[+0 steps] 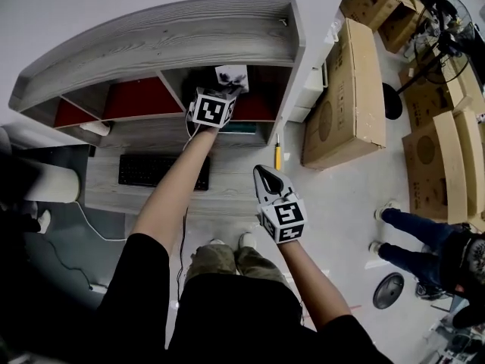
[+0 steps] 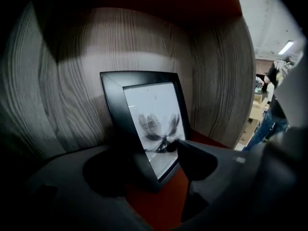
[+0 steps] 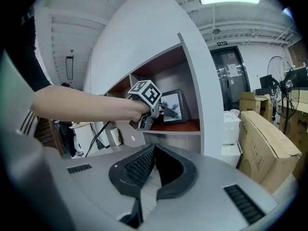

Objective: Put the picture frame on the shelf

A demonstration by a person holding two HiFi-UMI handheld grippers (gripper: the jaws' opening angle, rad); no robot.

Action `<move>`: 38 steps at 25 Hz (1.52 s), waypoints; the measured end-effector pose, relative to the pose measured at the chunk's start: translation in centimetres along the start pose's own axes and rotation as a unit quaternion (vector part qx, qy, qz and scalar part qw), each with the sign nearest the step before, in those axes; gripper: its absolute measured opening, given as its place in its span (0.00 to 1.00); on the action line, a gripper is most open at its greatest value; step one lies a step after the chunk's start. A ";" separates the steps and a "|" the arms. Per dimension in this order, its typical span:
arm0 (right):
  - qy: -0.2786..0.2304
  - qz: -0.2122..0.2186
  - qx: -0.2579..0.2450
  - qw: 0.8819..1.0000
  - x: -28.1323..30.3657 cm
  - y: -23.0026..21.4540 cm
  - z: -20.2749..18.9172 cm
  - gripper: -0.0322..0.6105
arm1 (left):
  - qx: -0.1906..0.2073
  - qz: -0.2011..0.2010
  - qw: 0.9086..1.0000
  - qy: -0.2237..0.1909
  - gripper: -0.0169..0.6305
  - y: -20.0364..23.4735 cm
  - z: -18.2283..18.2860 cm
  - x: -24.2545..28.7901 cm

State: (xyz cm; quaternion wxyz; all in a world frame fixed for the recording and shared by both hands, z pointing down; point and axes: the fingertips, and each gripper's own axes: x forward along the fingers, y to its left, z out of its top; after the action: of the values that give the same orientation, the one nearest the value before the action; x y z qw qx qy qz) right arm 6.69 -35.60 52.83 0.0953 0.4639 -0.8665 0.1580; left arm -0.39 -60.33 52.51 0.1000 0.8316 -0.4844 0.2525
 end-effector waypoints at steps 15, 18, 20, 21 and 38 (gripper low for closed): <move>0.006 0.000 0.005 1.000 -1.1 0.3 -1.0 0.07 | -0.007 -0.001 0.998 -0.066 0.56 0.3 4.6 -3.2; 0.005 0.001 0.005 1.000 -1.0 0.3 -0.9 0.07 | -0.031 0.022 0.994 -0.099 0.56 1.1 5.4 -4.1; 0.006 0.000 0.004 1.000 -1.0 0.3 -0.9 0.07 | -0.052 0.041 0.990 -0.125 0.55 1.7 6.1 -4.8; 0.006 -0.001 0.005 1.000 -1.1 0.2 -0.9 0.07 | -0.059 0.051 0.988 -0.137 0.55 2.0 6.4 -5.1; 0.009 -0.010 0.010 1.000 -1.7 0.2 -1.7 0.07 | -0.026 0.094 0.985 -0.146 0.47 3.3 7.4 -4.0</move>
State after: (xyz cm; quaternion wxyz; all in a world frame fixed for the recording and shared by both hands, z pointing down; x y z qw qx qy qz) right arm 7.48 -33.60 53.89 0.1004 0.4716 -0.8595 0.1697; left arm -2.40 -62.02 43.83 0.0259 0.8073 -0.5763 0.1242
